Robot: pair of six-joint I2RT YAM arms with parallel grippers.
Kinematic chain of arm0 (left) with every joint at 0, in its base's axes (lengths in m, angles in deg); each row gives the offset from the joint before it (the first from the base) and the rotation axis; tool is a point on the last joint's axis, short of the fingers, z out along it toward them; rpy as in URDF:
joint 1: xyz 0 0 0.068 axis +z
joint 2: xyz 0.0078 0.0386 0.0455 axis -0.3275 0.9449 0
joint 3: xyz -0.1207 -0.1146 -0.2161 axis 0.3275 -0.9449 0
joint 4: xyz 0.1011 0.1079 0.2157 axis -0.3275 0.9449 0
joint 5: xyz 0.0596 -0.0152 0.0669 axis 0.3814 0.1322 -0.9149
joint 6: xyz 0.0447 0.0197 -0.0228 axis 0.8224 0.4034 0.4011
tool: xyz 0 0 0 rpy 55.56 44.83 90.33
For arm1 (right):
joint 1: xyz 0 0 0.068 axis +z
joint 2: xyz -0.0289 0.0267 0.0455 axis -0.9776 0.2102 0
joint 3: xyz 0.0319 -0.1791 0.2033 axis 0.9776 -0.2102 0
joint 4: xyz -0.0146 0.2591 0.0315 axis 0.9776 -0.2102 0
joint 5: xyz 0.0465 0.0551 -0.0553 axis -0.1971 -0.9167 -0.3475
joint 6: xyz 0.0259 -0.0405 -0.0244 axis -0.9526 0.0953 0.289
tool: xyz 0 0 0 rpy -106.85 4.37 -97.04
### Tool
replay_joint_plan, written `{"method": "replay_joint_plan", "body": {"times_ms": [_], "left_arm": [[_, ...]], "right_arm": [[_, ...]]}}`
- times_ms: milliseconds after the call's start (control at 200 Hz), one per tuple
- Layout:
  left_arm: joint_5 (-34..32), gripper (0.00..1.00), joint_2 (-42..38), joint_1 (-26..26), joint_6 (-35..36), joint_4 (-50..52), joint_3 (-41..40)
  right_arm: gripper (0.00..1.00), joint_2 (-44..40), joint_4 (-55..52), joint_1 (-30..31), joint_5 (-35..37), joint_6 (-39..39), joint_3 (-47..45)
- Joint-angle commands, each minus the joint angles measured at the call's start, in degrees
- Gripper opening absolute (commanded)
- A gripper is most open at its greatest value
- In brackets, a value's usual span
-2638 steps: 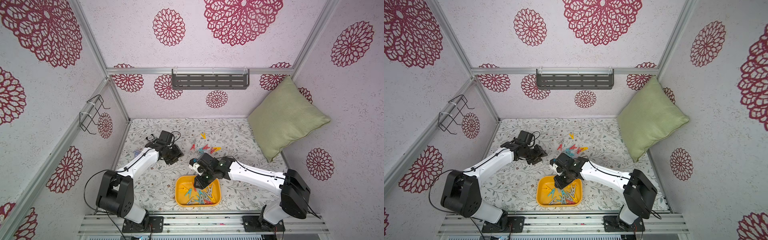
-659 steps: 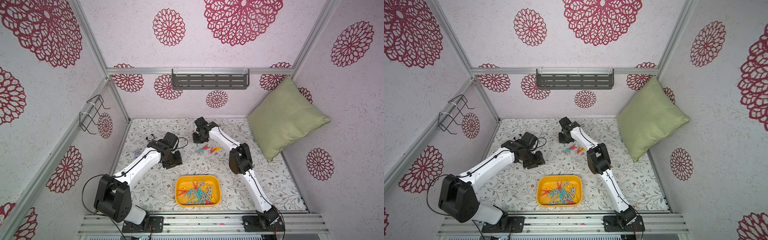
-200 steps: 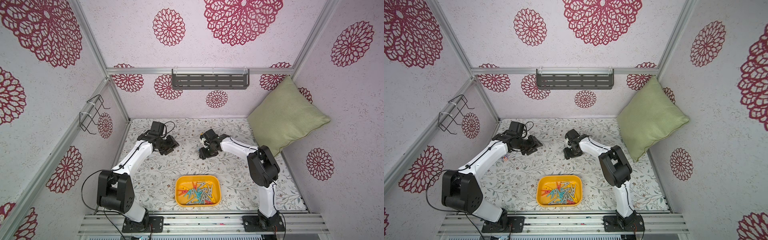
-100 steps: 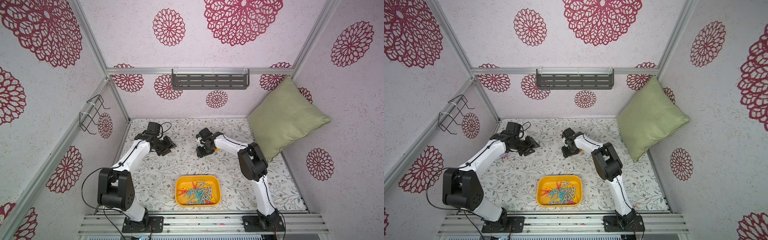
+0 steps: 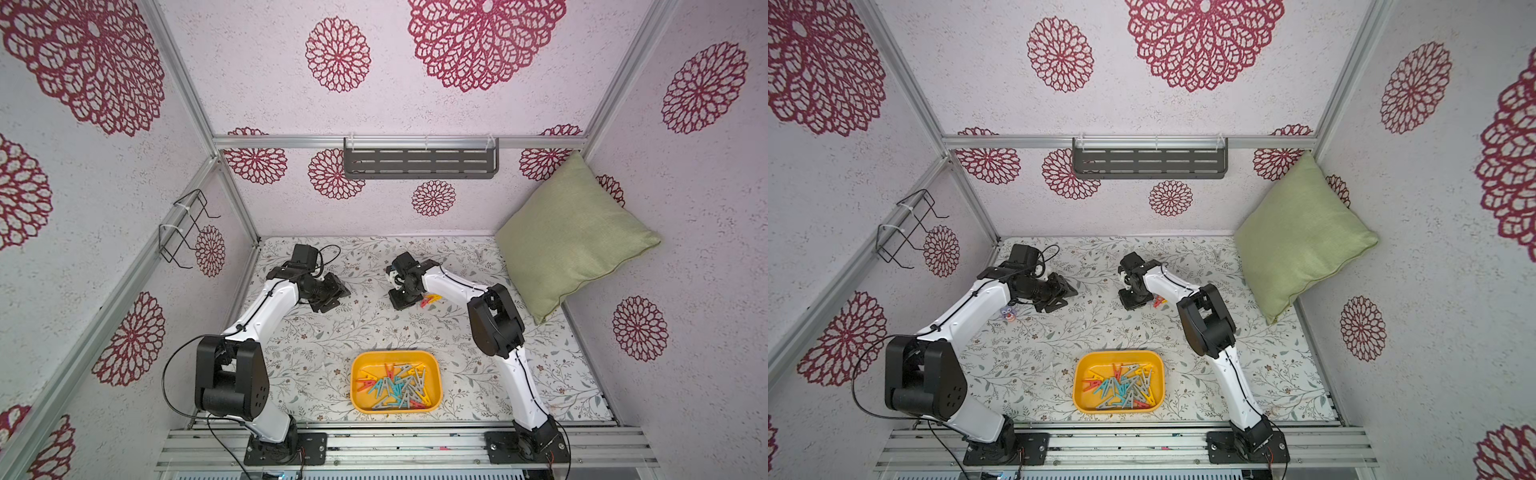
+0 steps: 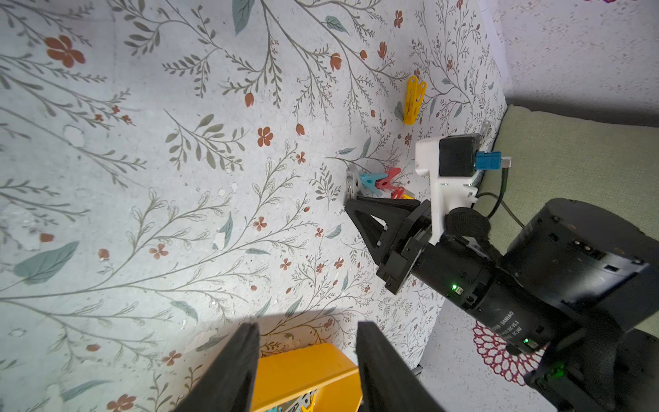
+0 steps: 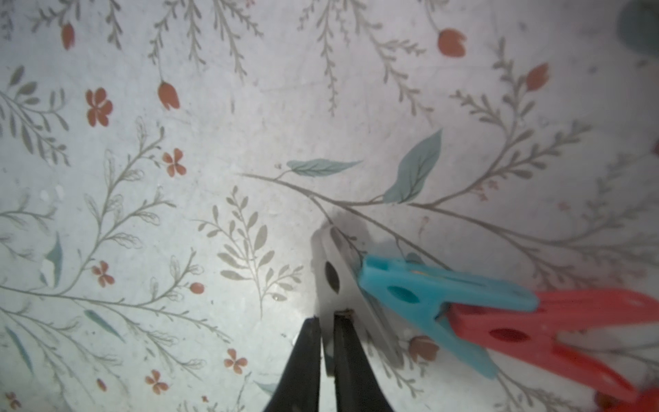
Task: Put the clothespins into the storage box
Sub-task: Pick up the clothespin from the center of the board, then place the clothespin in the storage box.
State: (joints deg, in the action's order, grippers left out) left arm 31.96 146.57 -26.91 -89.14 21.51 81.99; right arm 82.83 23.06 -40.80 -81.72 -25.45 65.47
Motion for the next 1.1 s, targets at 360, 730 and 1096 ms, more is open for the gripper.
{"method": "replay_joint_plan", "body": {"times_ms": [360, 730, 1096], "left_arm": [[-0.39, 0.51, -6.72, 0.6, -0.28, -1.0, -5.41], [-2.16, 0.52, -13.09, 2.69, -1.34, -1.37, -10.95], [-0.35, 0.52, -16.7, 1.55, -6.81, -6.71, -17.9]], "right_arm": [[0.02, -5.04, -4.06, 5.66, -3.29, -1.17, 4.92], [0.0, -20.89, -0.63, 12.08, -4.88, -1.96, -10.88], [0.01, -37.08, 4.67, 18.75, -8.86, -3.36, -33.57]]}}
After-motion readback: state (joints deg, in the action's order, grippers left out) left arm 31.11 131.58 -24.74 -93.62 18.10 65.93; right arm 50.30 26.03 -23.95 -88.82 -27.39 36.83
